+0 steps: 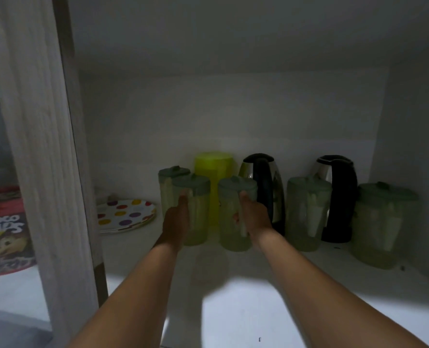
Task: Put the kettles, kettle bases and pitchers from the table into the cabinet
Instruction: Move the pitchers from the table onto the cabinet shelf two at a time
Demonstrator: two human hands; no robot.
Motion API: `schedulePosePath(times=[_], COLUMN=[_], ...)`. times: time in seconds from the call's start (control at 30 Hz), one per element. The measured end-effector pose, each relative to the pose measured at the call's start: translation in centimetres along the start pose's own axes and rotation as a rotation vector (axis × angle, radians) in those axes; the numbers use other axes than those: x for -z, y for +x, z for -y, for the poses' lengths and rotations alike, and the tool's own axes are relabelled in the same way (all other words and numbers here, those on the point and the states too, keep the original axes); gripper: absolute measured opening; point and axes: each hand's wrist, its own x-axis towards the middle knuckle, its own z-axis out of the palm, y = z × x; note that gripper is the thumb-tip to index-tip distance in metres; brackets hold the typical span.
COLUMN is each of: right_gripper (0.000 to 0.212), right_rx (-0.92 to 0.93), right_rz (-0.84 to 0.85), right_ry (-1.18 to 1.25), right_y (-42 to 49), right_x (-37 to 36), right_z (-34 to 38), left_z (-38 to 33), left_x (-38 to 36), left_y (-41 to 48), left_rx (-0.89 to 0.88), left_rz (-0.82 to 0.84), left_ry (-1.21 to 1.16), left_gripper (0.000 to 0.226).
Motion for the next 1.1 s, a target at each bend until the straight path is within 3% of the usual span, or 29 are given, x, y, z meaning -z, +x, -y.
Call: schedulePosePath(times=[0.07,0.17,0.33,0.47,0.6,0.77,0.97,1.1], right_gripper=[0.053,0.074,0.093,0.082,0.07,0.072,0.057,0.057], right_rx=[0.013,0.002,-0.012,-0.043,-0.011,-0.075,-0.152,-0.242], right_rz=[0.03,-0.033,-0.169,-0.243,-0.332,-0.474,-0.855,-1.092], right_ry=[0.017,-0.001,-0.185,-0.313,-0.336,-0.449,-0.518,-0.546], right_y=[-0.4,-1.0,-4.0,-7.7,-14.4,-25.0,-38.5,-47.4], right_x=[0.0,-0.3,1.0,2.5,2.3,1.8,9.9,15.0], right_z=[-0.4,-0.9,-1.4,-1.1,-1.1,-3.3,-0.7,0.9], left_z=[1.0,1.9,2.5,1.6,2.0,3.6,1.8,1.1], left_x=[0.5,1.6,2.1,2.0,2.9,5.0,3.5,1.7], left_y=[-0.6,-1.8,-3.6,-6.1,-9.7,-15.6,-28.2,-37.1], left_rx=[0.016,0.01,0.078,0.09,-0.022,-0.099,-0.167,-0.266], left_rz=[-0.045,-0.095,0.017,0.17,0.363,0.521,0.854,1.02], left_ry=[0.014,0.137,0.228,0.296,0.306,0.31,0.246,0.239], left_gripper=[0.105,0.084,0.076,0.072,0.065,0.054,0.031,0.039])
